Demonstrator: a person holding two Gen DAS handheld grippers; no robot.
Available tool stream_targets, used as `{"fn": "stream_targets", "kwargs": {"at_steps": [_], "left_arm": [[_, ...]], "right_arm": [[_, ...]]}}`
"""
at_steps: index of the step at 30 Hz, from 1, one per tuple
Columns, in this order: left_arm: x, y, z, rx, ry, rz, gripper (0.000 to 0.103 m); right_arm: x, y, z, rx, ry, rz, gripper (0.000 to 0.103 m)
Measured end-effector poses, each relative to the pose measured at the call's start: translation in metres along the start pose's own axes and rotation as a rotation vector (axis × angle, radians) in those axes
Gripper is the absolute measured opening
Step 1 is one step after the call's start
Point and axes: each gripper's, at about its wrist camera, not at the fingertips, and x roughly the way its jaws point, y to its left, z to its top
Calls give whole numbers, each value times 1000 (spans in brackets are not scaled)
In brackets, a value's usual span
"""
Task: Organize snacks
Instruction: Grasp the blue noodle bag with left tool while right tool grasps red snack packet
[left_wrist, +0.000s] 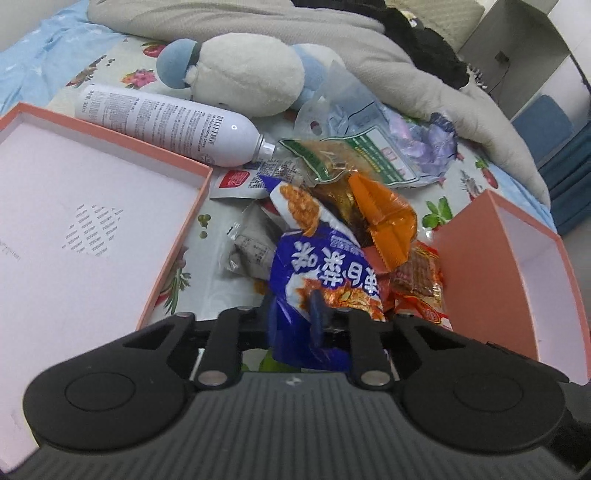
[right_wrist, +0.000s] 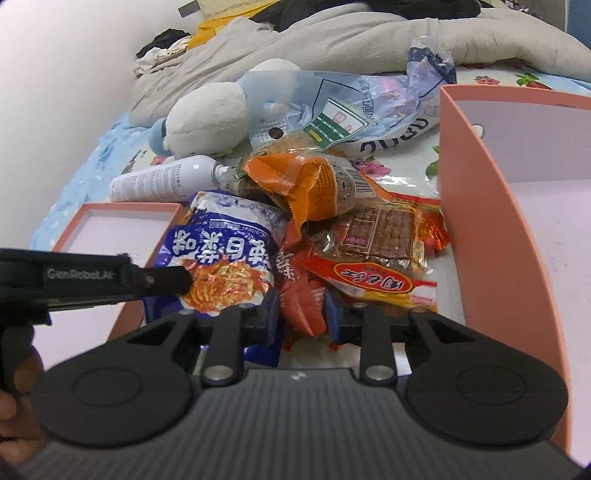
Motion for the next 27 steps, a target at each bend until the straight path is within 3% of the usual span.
{"fn": "stream_targets", "kwargs": {"at_steps": [8,27], "left_arm": [[-41,3,-34,-9,-18,-8,12],[-129,31,-164,-49,8,70,9]], "right_arm": [[-37,8,-30,-16,7,0,30],[-116,15,-130,-38,24,-39,29]]}}
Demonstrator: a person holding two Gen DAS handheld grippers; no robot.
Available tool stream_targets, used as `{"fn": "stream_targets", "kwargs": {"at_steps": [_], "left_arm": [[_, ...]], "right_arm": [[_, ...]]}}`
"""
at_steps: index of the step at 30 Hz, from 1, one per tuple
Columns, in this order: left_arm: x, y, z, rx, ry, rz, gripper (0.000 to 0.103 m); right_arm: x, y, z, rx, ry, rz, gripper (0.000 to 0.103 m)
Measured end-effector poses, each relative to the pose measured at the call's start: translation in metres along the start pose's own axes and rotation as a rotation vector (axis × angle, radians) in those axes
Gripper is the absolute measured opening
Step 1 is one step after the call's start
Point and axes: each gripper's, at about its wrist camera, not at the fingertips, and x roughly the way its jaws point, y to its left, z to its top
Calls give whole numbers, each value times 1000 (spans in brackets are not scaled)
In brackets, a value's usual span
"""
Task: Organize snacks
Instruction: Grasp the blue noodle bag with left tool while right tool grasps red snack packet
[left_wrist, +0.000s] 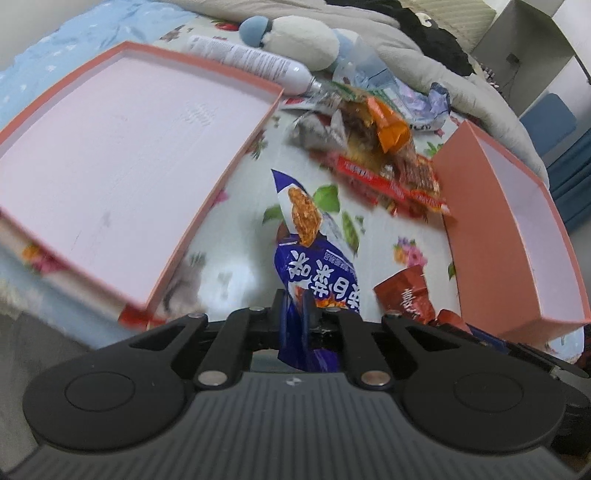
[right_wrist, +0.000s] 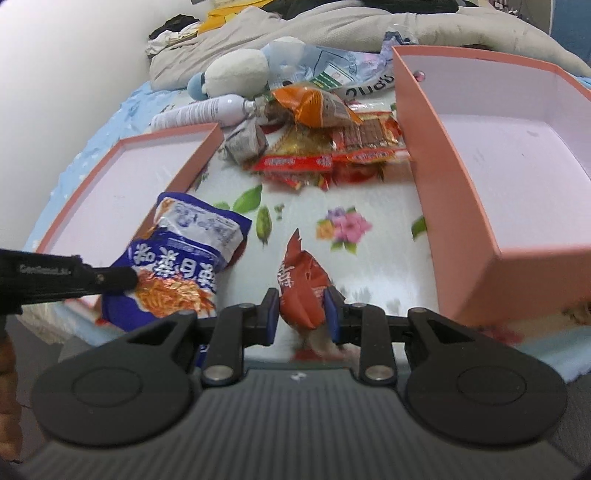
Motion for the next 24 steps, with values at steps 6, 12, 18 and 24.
{"fn": "stream_targets", "kwargs": {"at_steps": [6,12,18,24], "left_arm": [[-8,4,-19,9,19,38,11],[-11,8,-14,-30,39,113,57],[-12,-2,-4,17,7,128,87],[11,-14,7,65,26,126,90]], "right_arm": [[0,-5,-17,19,39,3,31],[-2,-9,-19,20,45,-4,52],[-2,-7,-14,-46,23,-24,63],[6,0,-1,-147,11,-43,63]]}}
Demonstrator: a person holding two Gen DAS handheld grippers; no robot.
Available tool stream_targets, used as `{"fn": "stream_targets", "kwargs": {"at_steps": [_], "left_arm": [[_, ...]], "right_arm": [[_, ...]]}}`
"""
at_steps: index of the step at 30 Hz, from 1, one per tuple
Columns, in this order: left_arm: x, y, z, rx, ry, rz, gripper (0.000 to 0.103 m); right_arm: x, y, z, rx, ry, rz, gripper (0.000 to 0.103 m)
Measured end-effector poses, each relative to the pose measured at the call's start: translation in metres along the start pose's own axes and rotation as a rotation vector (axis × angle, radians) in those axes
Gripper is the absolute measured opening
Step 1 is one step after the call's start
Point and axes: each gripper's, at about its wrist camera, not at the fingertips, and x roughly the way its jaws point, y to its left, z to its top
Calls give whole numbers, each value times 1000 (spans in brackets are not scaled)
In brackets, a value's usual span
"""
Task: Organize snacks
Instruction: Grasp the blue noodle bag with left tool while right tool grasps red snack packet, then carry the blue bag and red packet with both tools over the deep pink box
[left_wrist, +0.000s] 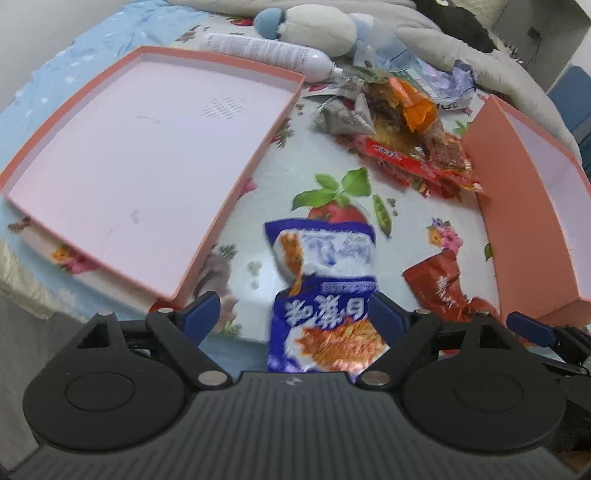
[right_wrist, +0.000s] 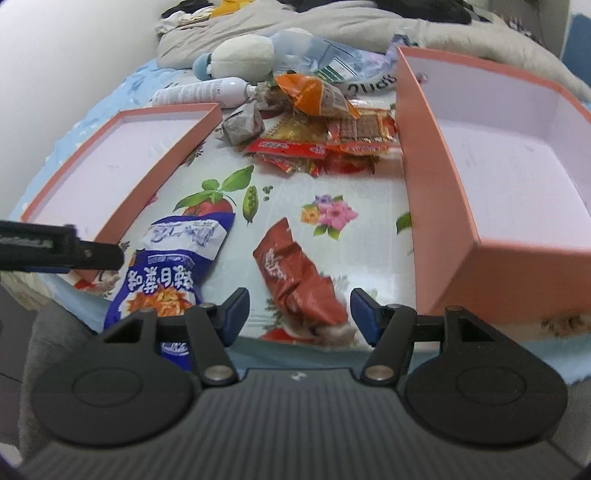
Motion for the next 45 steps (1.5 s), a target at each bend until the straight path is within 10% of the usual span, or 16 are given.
{"fn": "stream_targets", "kwargs": {"at_steps": [23,45], "left_arm": [[91,-37,16,155,128,11,85],[-4,-36,1,101,-53,-43,71]], "right_arm": [[66,16,6,-230,114,18,49],[-8,15,4,-48,-19,-5,45]]}}
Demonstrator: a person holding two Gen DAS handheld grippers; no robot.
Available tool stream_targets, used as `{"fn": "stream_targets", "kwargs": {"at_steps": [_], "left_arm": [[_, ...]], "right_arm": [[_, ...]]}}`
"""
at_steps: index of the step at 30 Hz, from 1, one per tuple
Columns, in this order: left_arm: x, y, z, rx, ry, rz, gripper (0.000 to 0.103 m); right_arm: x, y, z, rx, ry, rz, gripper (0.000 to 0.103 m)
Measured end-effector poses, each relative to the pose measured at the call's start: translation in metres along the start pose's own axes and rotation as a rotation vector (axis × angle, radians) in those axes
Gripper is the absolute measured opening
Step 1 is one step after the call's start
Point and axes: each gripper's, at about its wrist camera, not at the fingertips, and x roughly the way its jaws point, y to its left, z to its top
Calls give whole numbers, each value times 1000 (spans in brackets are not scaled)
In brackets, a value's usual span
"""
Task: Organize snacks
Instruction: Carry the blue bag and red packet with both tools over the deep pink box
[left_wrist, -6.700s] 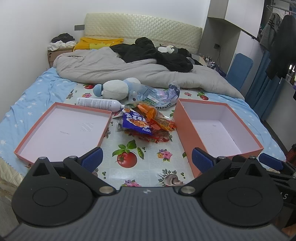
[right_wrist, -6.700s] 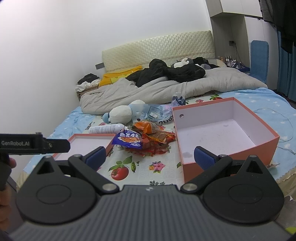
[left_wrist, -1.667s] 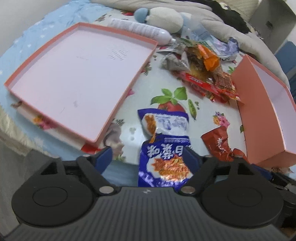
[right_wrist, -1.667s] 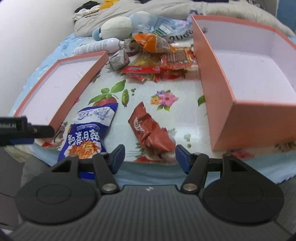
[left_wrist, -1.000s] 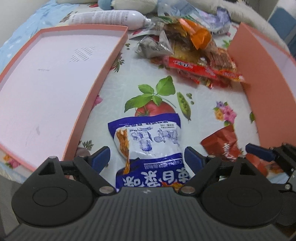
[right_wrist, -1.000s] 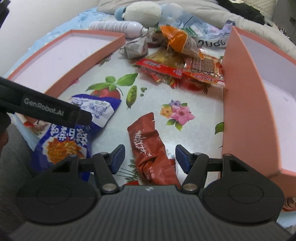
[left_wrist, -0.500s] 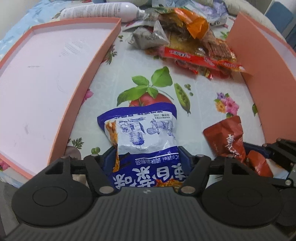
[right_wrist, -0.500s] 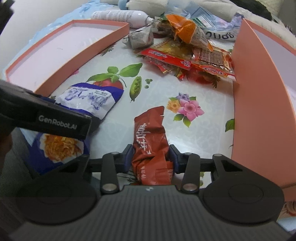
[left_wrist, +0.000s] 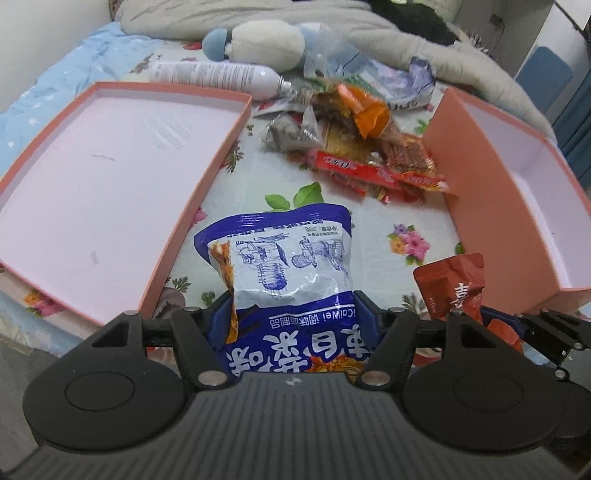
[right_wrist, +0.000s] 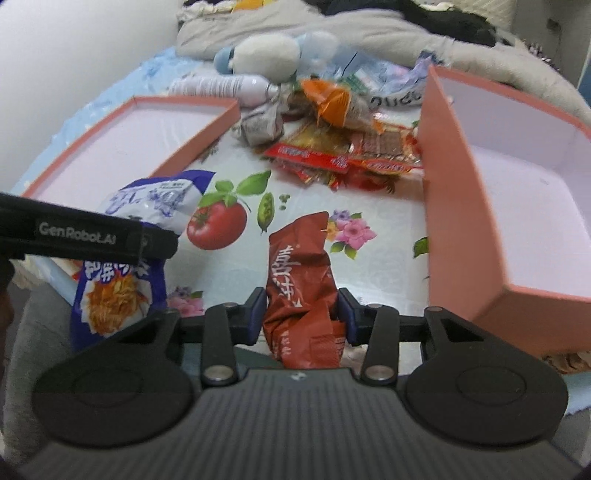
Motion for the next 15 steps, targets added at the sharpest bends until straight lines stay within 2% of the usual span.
{"fn": "stream_targets", "kwargs": {"at_steps": [15], "left_arm": [[-101,-19,-31,27,-139,-58,71]], "right_arm": [[-102,-2,-14,91,-184,-12,45]]}}
